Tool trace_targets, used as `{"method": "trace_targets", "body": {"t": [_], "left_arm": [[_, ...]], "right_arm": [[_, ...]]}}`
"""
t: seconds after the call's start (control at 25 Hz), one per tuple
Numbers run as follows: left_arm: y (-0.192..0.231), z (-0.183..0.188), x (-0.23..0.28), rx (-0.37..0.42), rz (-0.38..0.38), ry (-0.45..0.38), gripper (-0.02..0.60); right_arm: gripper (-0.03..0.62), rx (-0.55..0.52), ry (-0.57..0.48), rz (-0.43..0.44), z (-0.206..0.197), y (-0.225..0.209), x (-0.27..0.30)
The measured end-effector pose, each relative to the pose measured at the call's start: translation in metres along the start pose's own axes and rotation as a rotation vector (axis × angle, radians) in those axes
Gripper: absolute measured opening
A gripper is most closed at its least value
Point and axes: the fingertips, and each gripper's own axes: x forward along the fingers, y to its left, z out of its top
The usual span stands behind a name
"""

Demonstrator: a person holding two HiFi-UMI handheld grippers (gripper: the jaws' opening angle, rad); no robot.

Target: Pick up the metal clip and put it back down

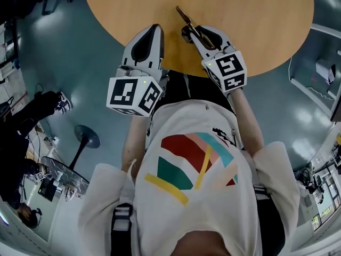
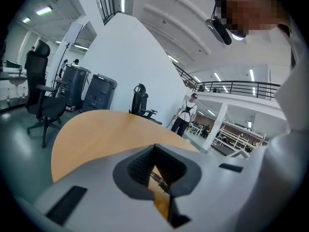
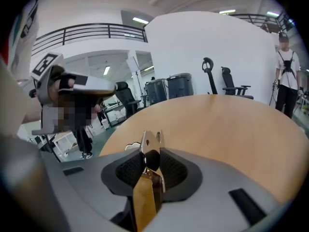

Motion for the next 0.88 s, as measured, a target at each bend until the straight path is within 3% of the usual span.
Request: {"method": "trace_targets", "body": {"t": [0.24,0.56,0.68,0.88], "left_arm": [[-0.031,0.056,0.004,0.084,-0.055,-0.113,0.043],[-0.087,0.176,0.019,0.234,-0.150,-0.337,0.043],[-0.118,0.187,0.017,0.279,-0.180,-0.382,0.043],[-0.138,0.191,0.009,0.312,-0.198,-0.373,0.043]], "right_arm": [[0.101,-0.005,-0.216,-0.087,0.088,-0.021,-0.052],[0.101,-0.079,-0.608,-0.197,0.244,-0.049,-0.147],[0.101,-0.095,-0.721,-0.208,0.260,-0.051,-0.190],[0.101,-0.075,-0.749,-0.211,0.267,-0.045,-0.219]]}}
